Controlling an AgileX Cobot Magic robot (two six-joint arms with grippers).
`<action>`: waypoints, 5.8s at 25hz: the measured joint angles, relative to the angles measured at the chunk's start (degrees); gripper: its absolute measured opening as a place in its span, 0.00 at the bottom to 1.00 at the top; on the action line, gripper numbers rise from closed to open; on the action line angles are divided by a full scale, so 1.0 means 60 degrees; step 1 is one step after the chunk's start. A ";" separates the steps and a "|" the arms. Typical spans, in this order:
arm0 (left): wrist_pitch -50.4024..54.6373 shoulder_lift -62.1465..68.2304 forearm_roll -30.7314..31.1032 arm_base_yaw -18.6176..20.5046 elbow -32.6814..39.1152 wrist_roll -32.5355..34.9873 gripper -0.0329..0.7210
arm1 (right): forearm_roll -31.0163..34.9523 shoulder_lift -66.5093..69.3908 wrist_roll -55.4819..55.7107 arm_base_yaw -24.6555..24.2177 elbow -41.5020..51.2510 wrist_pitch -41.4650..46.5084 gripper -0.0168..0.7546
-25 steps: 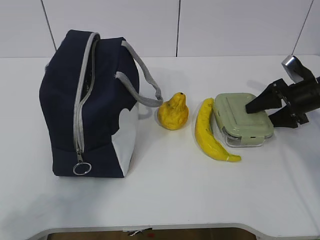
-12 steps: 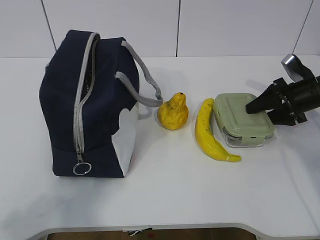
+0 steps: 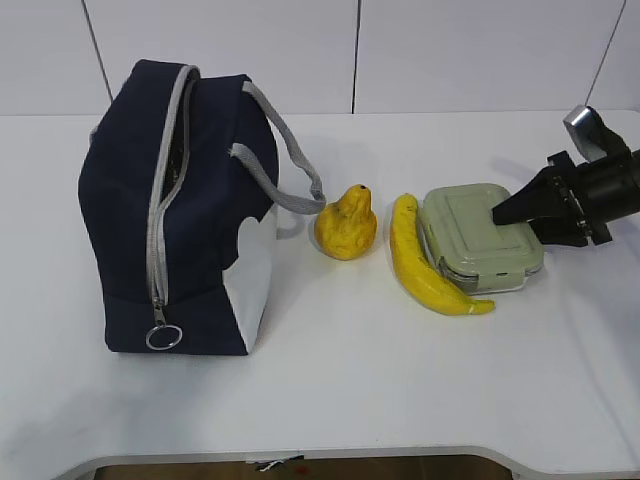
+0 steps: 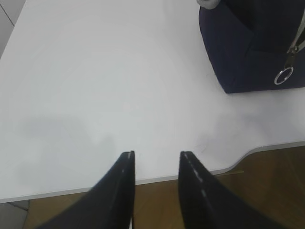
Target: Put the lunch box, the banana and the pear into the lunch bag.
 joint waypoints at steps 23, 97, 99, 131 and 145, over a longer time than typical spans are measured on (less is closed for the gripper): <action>0.0000 0.0000 0.0000 0.0000 0.0000 0.0000 0.36 | 0.0000 0.0000 0.0000 0.0000 0.0000 0.0017 0.58; 0.0000 0.0000 -0.0683 0.0000 0.0000 0.0000 0.36 | 0.0405 -0.3251 0.4704 0.1440 0.0035 -0.0193 0.52; 0.0000 0.0000 -0.0772 0.0000 0.0000 0.0000 0.36 | 0.0611 -0.3429 0.4723 0.1544 0.0035 -0.0193 0.52; 0.0630 0.0000 -0.2345 0.0000 -0.0304 0.0000 0.36 | 0.2256 -0.3885 0.6669 0.3102 0.0035 -0.0171 0.52; 0.0425 0.0408 -0.3513 0.0000 -0.0304 0.0000 0.36 | 0.3302 -0.3885 0.7068 0.3836 0.0035 -0.0171 0.52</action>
